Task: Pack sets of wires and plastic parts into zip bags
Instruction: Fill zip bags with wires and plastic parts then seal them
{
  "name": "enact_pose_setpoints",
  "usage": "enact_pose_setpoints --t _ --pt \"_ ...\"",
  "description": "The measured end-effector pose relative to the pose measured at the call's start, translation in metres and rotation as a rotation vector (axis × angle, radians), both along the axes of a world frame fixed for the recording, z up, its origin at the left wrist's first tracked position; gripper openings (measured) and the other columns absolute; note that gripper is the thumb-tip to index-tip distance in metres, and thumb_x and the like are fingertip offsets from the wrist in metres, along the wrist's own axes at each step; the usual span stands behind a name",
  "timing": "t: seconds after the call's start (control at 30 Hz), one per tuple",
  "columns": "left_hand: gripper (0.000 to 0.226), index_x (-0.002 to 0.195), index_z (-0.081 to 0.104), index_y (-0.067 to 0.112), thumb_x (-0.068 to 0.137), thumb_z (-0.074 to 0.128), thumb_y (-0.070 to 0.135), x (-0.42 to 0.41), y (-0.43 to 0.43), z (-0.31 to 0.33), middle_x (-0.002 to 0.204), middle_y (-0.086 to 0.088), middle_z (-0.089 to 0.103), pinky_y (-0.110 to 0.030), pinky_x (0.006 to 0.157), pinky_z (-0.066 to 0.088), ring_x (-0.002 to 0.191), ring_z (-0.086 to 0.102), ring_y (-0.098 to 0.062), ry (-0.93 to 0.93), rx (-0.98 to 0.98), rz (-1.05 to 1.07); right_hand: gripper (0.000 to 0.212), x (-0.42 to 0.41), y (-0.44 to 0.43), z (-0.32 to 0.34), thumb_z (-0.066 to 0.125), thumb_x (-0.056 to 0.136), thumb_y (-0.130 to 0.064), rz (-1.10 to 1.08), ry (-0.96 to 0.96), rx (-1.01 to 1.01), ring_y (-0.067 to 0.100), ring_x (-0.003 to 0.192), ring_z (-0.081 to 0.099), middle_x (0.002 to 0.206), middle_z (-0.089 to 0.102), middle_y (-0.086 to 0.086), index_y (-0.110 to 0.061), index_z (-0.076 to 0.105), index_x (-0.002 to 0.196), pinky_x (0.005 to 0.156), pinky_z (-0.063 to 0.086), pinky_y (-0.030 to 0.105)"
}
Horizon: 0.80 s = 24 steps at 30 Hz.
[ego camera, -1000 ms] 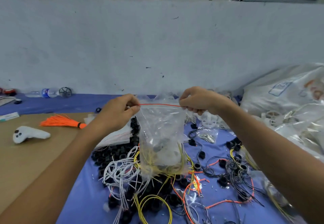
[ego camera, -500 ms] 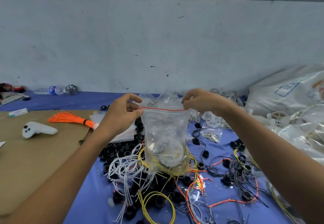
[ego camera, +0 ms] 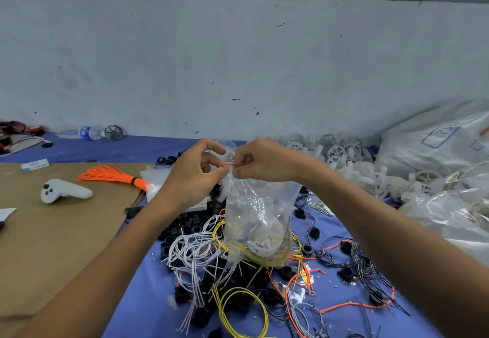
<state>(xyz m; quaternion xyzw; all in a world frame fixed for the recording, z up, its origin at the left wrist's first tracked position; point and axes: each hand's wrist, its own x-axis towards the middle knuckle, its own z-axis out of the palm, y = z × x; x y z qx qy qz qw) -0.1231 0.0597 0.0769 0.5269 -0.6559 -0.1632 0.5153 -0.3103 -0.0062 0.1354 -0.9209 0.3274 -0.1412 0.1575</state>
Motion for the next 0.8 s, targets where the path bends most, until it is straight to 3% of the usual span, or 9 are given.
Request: enact_pose_setpoints --t 0.13,0.27,0.37,0.5,0.63,0.8 --pt "0.025 0.098 0.058 0.037 0.086 0.075 0.023 -0.003 0.005 -0.001 0.086 0.008 0.071 -0.015 0.058 0.043 0.059 0.05 -0.012 -0.004 0.01 0.009 0.008 0.0 0.002 -0.005 0.069 0.088 -0.028 0.033 -0.045 -0.042 -0.003 0.06 0.05 0.068 0.056 -0.017 -0.025 0.065 0.082 0.06 0.035 0.018" --pt "0.009 0.092 0.066 0.034 0.09 0.071 0.026 -0.007 0.008 0.001 0.078 0.011 0.066 -0.009 0.058 0.04 0.057 0.05 -0.001 -0.145 0.051 0.048 0.009 -0.001 0.003 -0.006 0.068 0.088 -0.033 0.03 -0.041 -0.079 0.0 0.066 0.053 0.074 0.059 -0.017 -0.025 0.066 0.084 0.064 0.039 0.02" --pt "0.006 0.089 0.066 0.03 0.093 0.065 0.026 -0.007 0.01 0.001 0.076 0.013 0.062 -0.008 0.059 0.038 0.062 0.052 0.003 -0.215 0.069 0.081 0.011 -0.007 0.003 -0.003 0.065 0.091 -0.034 0.005 0.001 -0.087 0.008 0.074 0.057 0.081 0.063 -0.011 -0.023 0.067 0.088 0.072 0.049 0.031" --pt "0.003 0.094 0.062 0.032 0.096 0.06 0.032 -0.012 0.008 0.0 0.084 0.014 0.06 -0.013 0.061 0.036 0.073 0.053 0.007 -0.306 0.085 0.103 0.015 -0.009 0.008 -0.007 0.058 0.096 -0.032 0.025 0.063 -0.177 0.014 0.075 0.057 0.079 0.063 -0.006 -0.018 0.065 0.093 0.075 0.049 0.036" --pt "0.005 0.094 0.062 0.031 0.096 0.058 0.034 -0.012 0.007 -0.002 0.083 0.014 0.06 -0.02 0.064 0.038 0.073 0.052 0.006 -0.318 0.105 0.115 0.018 -0.018 0.006 -0.008 0.058 0.095 -0.032 0.004 0.08 -0.201 0.015 0.076 0.057 0.08 0.062 -0.007 -0.016 0.065 0.094 0.072 0.046 0.033" --pt "0.003 0.091 0.063 0.034 0.092 0.064 0.035 -0.02 0.008 0.0 0.087 0.015 0.062 -0.019 0.071 0.042 0.081 0.054 0.003 -0.332 0.057 0.081 0.018 -0.02 0.009 -0.016 0.057 0.095 -0.035 0.016 0.047 -0.257 0.012 0.074 0.054 0.081 0.062 -0.01 -0.019 0.065 0.093 0.068 0.043 0.032"
